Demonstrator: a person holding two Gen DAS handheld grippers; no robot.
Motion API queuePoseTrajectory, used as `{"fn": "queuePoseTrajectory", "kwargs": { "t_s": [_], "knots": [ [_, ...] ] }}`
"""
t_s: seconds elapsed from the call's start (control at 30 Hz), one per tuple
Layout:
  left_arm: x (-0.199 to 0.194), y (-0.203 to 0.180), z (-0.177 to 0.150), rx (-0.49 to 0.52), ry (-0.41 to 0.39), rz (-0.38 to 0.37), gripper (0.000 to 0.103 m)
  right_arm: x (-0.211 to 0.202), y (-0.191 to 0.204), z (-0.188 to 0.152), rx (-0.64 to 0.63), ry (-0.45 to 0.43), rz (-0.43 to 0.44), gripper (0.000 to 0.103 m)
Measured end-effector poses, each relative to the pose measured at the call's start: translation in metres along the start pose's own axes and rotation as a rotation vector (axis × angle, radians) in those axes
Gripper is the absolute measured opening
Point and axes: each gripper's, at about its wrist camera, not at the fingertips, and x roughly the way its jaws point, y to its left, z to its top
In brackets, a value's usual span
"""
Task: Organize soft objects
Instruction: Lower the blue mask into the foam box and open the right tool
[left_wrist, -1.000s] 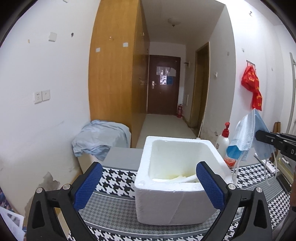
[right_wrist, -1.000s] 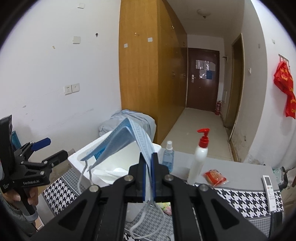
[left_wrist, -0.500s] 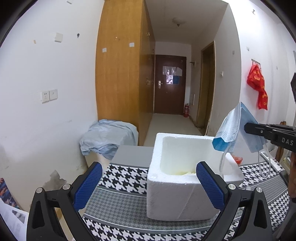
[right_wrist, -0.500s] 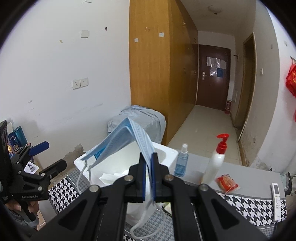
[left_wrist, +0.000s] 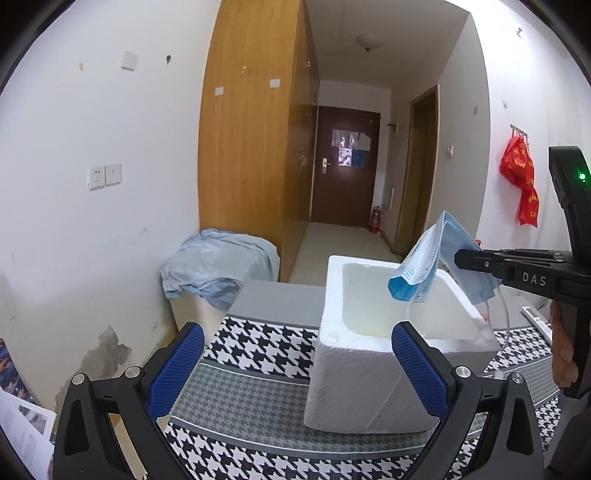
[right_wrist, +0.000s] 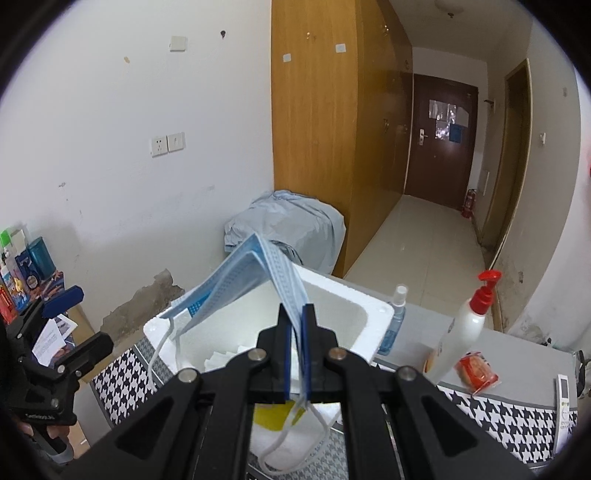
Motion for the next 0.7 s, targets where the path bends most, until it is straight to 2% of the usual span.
{"fn": "queuePoseTrajectory", "kwargs": {
  "t_s": [0.3,0.33,0.4,0.43,0.47,0.53,0.7],
  "knots": [
    [-0.002,0.005,-0.002,-0.016,0.002,0.007,0.102,0.022,0.001,-0.003,0.003,0.059,0.024,0.008],
    [-0.003,0.005,-0.002,-0.016,0.002,0.007,0.102,0.024,0.003,-0.003,0.000,0.064,0.019,0.011],
    [-0.003,0.006,-0.002,-0.018,0.001,0.008,0.102,0.025,0.005,-0.004,-0.009,0.074,0.024,0.035],
    [-0.004,0.006,-0.002,-0.019,-0.001,0.007,0.102,0.024,0.006,-0.005,-0.011,0.068,0.024,0.061],
    [-0.004,0.006,-0.002,-0.017,-0.003,0.007,0.102,0.021,0.006,-0.005,-0.008,0.048,0.015,0.080],
    [-0.005,0.005,-0.002,-0.014,-0.004,0.007,0.102,0.013,0.006,-0.006,-0.005,0.004,0.003,0.085],
    [-0.005,0.003,-0.001,-0.017,-0.002,-0.002,0.102,0.000,0.005,-0.005,-0.006,-0.017,0.013,0.085]
  ]
}}
